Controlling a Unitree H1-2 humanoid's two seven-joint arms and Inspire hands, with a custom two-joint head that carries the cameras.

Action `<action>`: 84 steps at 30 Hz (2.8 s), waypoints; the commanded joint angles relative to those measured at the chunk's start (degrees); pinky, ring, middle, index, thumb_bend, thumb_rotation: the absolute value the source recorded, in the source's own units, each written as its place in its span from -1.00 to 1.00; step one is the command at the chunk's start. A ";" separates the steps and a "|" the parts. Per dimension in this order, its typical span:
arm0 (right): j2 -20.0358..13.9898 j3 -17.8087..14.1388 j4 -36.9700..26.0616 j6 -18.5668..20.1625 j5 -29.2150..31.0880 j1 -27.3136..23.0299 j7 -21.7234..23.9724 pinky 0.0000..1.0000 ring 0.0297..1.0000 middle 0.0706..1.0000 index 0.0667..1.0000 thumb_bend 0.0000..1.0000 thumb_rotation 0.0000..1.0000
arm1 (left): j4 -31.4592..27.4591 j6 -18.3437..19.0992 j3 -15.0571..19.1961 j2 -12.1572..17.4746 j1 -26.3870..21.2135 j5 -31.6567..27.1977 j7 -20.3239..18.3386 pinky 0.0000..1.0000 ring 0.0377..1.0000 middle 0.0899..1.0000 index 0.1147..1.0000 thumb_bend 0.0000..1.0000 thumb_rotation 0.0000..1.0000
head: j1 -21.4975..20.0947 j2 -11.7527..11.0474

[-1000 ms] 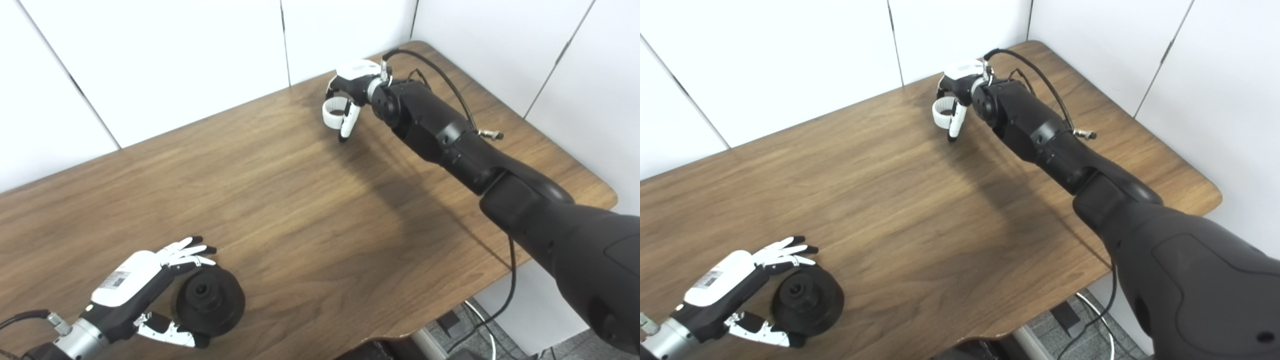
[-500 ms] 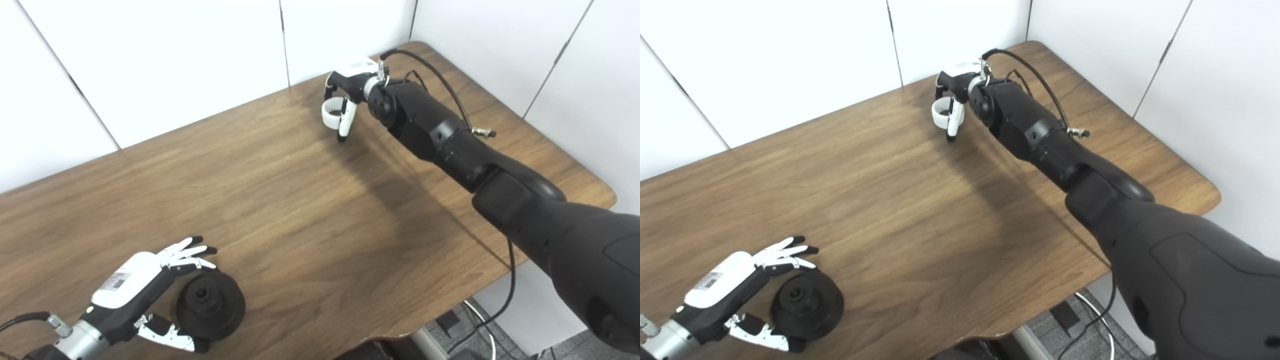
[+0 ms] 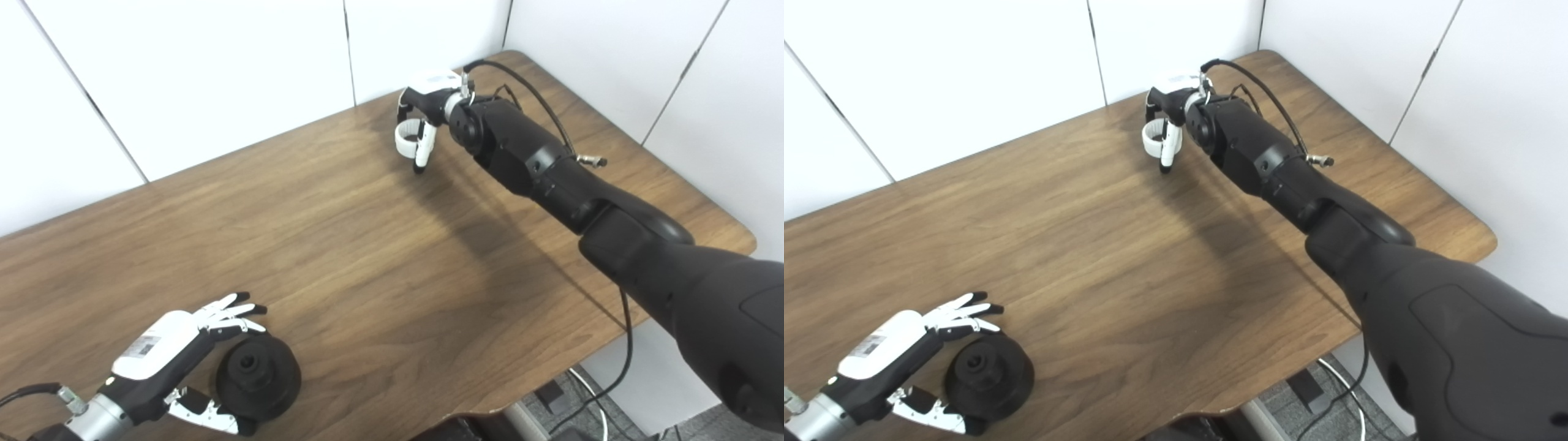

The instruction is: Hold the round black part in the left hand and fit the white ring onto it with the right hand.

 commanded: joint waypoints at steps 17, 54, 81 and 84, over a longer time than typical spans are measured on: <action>-3.59 -0.94 -2.25 1.40 -0.41 -0.11 0.44 0.55 0.69 0.65 0.34 0.67 -0.61 | -0.75 0.00 0.49 1.63 -0.76 0.66 -1.05 0.89 0.95 0.77 -0.15 0.04 -0.85 | -0.28 0.28; -3.49 -1.54 -2.94 -4.35 0.75 1.79 -6.54 0.36 0.47 0.39 -0.11 0.04 -0.74 | -0.75 -0.28 1.01 1.60 -0.69 0.70 -1.65 0.87 0.94 0.76 -0.15 0.04 -0.85 | 1.08 1.35; -7.12 -6.10 -20.28 -11.61 7.43 5.60 -0.73 0.50 0.51 0.41 -0.11 0.05 -0.74 | -0.32 1.94 -0.39 -3.70 -0.94 4.72 0.52 0.72 0.91 0.74 -0.15 0.04 -0.85 | 22.69 7.17; -7.53 -5.92 -22.57 -11.80 7.81 5.84 1.08 0.56 0.54 0.42 -0.11 0.05 -0.73 | -0.15 2.15 -0.67 -4.19 -1.24 5.61 0.87 0.70 0.91 0.75 -0.15 0.04 -0.84 | 24.50 7.75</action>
